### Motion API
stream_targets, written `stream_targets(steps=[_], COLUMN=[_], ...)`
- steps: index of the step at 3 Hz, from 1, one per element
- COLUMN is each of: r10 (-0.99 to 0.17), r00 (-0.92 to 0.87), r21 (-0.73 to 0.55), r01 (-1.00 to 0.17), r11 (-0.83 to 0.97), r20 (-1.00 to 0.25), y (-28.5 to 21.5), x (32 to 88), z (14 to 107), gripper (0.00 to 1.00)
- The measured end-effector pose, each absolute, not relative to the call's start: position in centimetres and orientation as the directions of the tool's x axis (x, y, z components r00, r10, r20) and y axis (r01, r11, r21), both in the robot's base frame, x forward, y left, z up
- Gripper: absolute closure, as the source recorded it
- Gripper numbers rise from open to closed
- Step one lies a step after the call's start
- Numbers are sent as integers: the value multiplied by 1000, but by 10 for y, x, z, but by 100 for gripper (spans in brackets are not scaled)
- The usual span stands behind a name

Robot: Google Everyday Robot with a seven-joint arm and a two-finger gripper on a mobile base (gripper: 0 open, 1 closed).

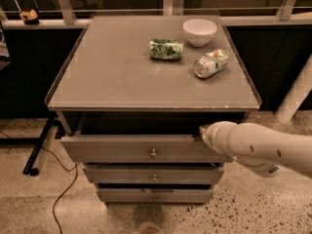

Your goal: Open top drawer

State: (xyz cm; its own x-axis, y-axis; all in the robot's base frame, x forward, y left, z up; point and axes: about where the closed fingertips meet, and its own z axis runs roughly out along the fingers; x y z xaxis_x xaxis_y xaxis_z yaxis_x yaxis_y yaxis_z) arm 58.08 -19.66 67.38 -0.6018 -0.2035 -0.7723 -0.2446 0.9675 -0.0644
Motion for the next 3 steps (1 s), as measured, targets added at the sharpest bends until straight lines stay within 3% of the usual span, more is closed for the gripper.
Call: stream_targets(steps=[3], r10=[-194], r00=[-634], r21=[-58], r01=[-228], r11=[972], r20=[-749], y=[-208], x=[572], z=[668], gripper=[100])
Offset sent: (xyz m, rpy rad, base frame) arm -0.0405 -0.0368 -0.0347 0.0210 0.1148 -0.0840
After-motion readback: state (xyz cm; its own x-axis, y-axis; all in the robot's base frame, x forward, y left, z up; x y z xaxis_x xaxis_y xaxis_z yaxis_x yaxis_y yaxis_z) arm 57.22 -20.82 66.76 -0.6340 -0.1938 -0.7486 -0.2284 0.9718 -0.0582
